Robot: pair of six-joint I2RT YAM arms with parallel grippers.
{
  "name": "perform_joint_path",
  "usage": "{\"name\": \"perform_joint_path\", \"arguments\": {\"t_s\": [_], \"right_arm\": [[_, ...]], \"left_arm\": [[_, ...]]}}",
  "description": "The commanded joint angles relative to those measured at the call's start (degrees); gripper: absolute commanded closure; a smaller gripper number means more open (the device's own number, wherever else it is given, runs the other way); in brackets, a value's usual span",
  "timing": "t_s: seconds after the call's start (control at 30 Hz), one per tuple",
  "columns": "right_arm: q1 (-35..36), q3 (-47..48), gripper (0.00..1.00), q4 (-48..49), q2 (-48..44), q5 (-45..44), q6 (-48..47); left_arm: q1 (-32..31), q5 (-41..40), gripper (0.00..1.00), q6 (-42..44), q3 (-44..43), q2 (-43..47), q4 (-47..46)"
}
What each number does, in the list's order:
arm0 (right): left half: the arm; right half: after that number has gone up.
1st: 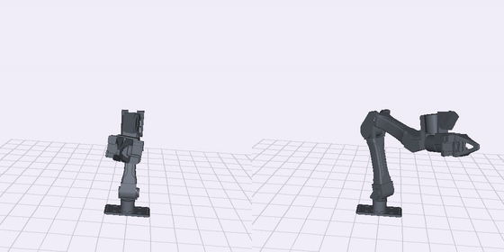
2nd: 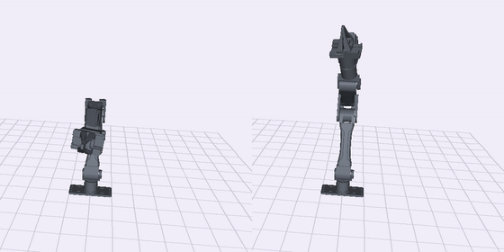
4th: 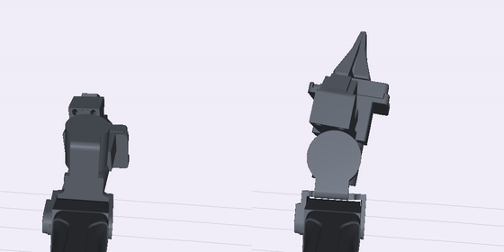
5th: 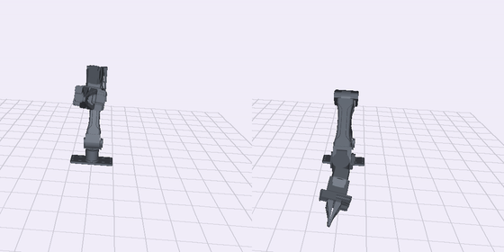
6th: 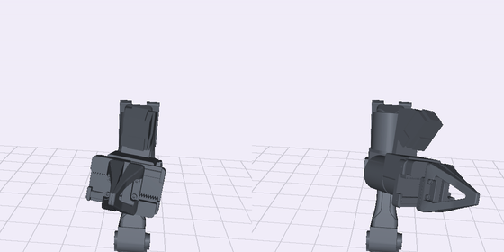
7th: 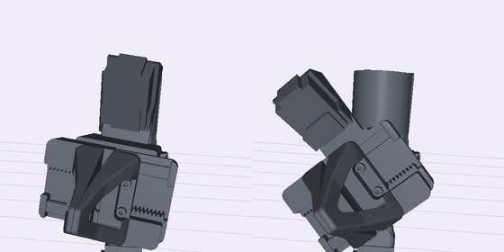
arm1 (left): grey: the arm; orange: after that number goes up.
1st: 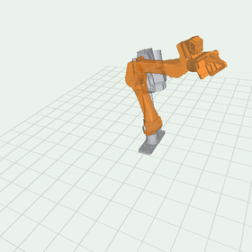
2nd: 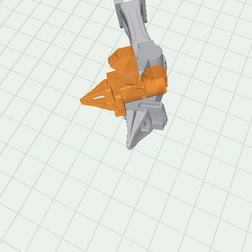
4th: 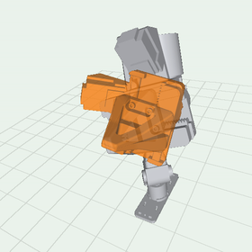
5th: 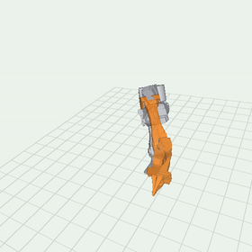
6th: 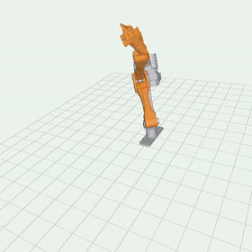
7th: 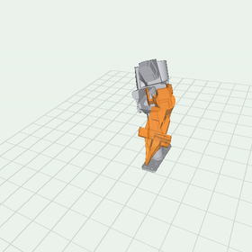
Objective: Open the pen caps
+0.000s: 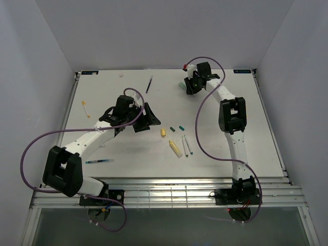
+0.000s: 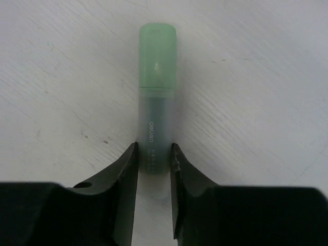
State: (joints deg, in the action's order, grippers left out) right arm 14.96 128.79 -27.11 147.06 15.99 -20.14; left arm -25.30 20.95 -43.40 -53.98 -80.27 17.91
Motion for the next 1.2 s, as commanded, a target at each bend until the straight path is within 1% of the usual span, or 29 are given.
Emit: {"name": "perform_joint_path", "arguments": {"t_s": [0.0,0.03,0.07,0.1,0.13,0.17,0.2,0.23,0.27,0.3,0.37,0.4,0.47,0.5,0.53,0.57,0.6,0.67,0.7,0.73,0.8,0.83,0.9,0.97,1.17], "right_arm": [[3.1,-1.6,0.76,-7.2,-0.5,-1.2,3.8],[3.4,-2.8,0.92,-7.6,-0.9,-1.6,6.6],[3.8,-3.7,0.92,-7.6,-1.3,-1.3,8.3],[4.0,-4.9,0.92,-7.3,-3.0,1.0,10.4],[4.5,-6.3,0.92,-5.8,-4.6,1.8,14.7],[5.0,-10.7,0.92,-4.5,-6.4,1.9,17.1],[5.5,-13.5,0.92,-2.9,-11.5,2.4,19.1],[6.1,-16.3,0.92,-1.5,-14.3,2.3,20.7],[7.2,-20.6,0.92,0.2,-16.9,1.9,25.3],[7.6,-22.3,0.92,0.8,-21.7,3.2,27.4],[9.0,-25.1,0.92,-0.5,-25.8,5.7,33.5],[9.6,-27.4,0.92,-1.4,-29.6,7.6,35.2],[11.9,-30.4,0.92,-3.2,-33.8,8.9,37.1],[13.0,-33.7,0.92,-4.3,-38.5,9.0,38.1],[15.1,-34.7,0.92,-5.4,-40.6,8.8,38.2],[16.0,-35.8,0.92,-6.8,-42.5,8.4,38.2],[16.8,-38.7,0.92,-8.6,-46.3,9.0,38.3],[18.1,-42.1,0.92,-9.5,-50.2,9.3,38.9],[18.3,-44.2,0.92,-8.7,-54.1,10.4,39.8],[18.6,-48.3,0.92,-7.9,-56.2,11.3,41.4],[19.1,-51.8,0.92,-6.2,-61.6,11.8,43.1],[19.6,-54.4,0.92,-4.5,-63.2,12.0,44.4],[19.8,-56.1,0.92,-3.2,-66.6,12.0,45.4],[20.1,-57.5,0.92,-1.8,-68.0,12.3,46.5],[20.5,-56.7,0.92,-0.8,-68.3,12.8,46.4]], "left_arm": [[-0.2,0.8,0.19,-0.4,-0.5,3.3,-0.8],[-0.2,0.6,0.19,-0.6,-0.9,3.3,-0.5],[-0.2,0.0,0.19,-1.2,-1.2,3.2,-0.2],[-0.2,-0.3,0.19,-1.4,-1.8,3.0,0.3],[-0.2,-0.6,0.19,-1.7,-3.5,2.8,1.3],[-0.2,-0.6,0.18,-2.1,-4.5,2.1,1.9],[-0.2,-0.6,0.19,-2.5,-5.7,1.7,2.4],[-0.2,-0.6,0.18,-2.7,-8.0,1.3,3.3],[-0.1,-0.6,0.18,-3.4,-9.1,0.9,3.8],[-0.1,-0.2,0.18,-3.8,-10.2,0.6,4.1],[0.0,0.4,0.17,-4.8,-13.2,0.0,5.6],[0.2,0.8,0.16,-6.2,-14.0,-0.8,6.3],[0.9,3.7,0.15,-7.7,-15.8,-1.3,7.4],[1.1,4.9,0.15,-9.0,-16.3,-2.0,7.5],[1.3,6.4,0.14,-9.5,-16.9,-2.3,8.0],[1.4,6.9,0.14,-9.9,-17.6,-2.4,8.3],[1.4,7.2,0.14,-10.1,-17.8,-2.7,8.5],[1.5,7.1,0.14,-10.6,-18.3,-2.7,8.8],[1.5,6.8,0.14,-10.6,-18.5,-2.7,9.0],[1.5,6.6,0.14,-10.9,-18.6,-2.7,9.2],[1.6,6.4,0.14,-12.0,-18.6,-3.0,9.2],[1.7,7.0,0.14,-13.3,-18.6,-3.5,9.2],[1.7,8.4,0.14,-14.2,-18.9,-4.1,9.0],[1.7,8.8,0.14,-15.4,-18.6,-4.4,8.6],[1.4,10.9,0.15,-17.7,-15.6,-4.3,7.3]]}}
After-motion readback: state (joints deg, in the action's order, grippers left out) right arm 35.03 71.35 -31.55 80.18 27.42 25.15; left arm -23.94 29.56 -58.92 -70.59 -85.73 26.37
